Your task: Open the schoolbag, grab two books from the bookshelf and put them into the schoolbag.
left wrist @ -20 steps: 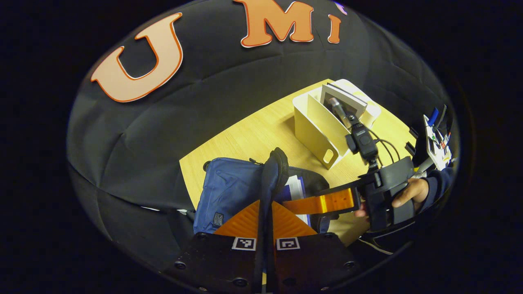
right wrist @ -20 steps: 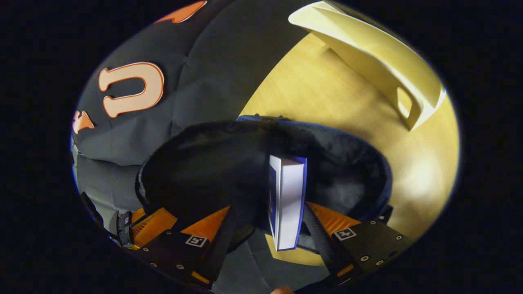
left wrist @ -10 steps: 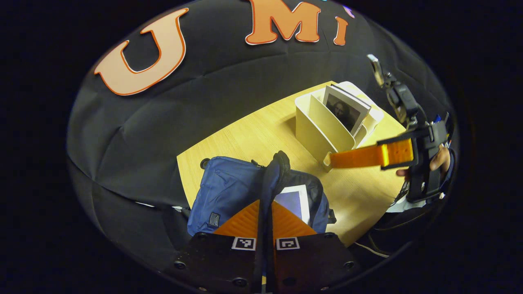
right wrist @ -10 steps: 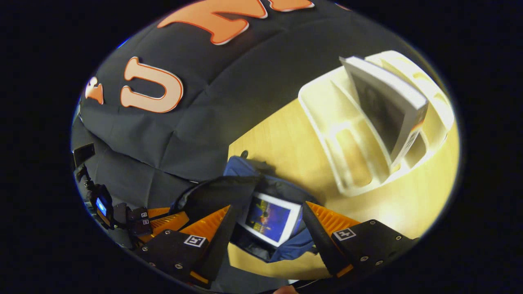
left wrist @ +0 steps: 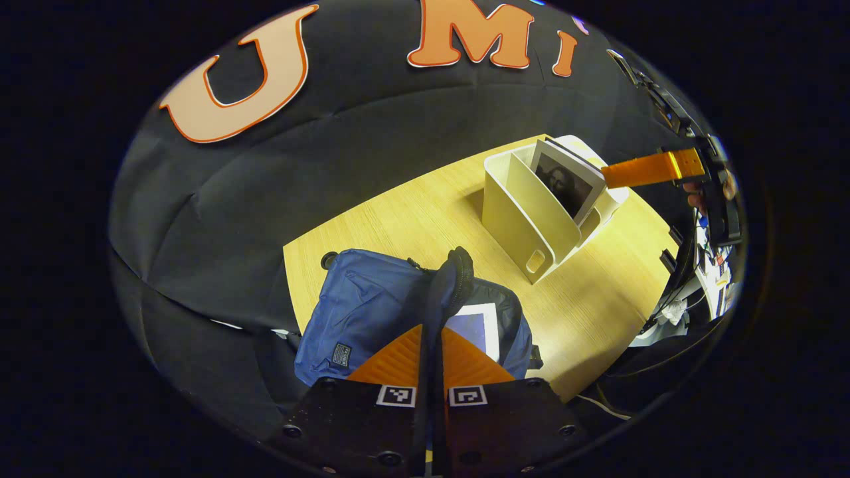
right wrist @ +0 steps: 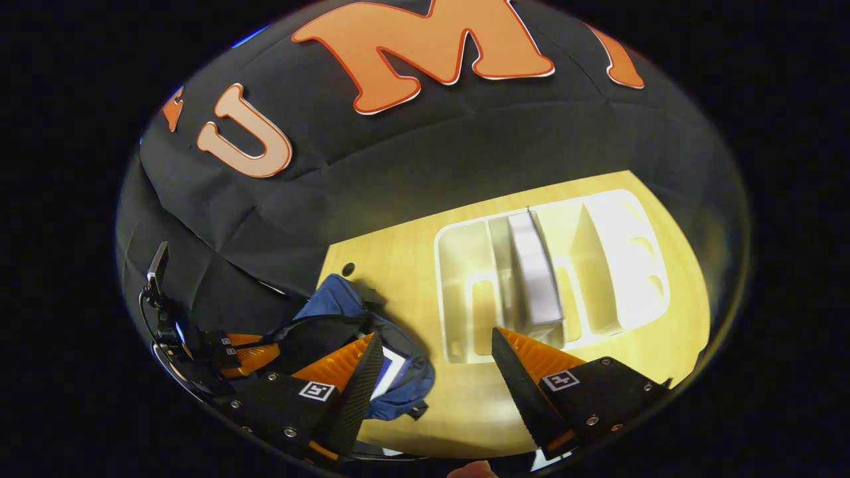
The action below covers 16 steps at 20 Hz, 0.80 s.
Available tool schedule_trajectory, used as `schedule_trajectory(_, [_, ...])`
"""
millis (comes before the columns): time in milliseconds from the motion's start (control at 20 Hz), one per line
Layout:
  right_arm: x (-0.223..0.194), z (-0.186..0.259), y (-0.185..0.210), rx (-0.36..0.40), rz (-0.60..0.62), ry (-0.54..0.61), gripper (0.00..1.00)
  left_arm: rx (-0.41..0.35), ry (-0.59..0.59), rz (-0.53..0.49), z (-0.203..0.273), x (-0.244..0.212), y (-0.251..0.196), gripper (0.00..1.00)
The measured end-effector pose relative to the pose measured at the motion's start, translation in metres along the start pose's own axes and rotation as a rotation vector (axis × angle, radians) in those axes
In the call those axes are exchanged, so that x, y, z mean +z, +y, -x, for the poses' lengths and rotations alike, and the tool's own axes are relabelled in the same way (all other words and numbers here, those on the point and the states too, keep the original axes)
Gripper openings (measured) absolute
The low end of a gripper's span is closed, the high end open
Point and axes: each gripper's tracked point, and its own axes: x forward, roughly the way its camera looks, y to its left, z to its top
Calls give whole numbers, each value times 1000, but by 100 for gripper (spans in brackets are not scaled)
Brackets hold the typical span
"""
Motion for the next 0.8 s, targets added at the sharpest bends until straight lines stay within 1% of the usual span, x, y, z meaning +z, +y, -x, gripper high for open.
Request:
schedule_trajectory(200, [25, 5, -33, -82, 82, 47, 97, -6, 5, 28, -5, -3, 1, 4])
schedule_trajectory(350, [29, -5, -44, -100, 113, 125, 97, -13, 11, 47, -11, -4, 1, 4])
schedule_trajectory(500, [30, -29, -57, -126, 123, 196, 97, -11, 21, 55, -16, -6, 5, 4])
schedule_trajectory(800, [21, -73, -73, -148, 119, 329, 97, -17, 42, 84, -23, -11, 9, 4])
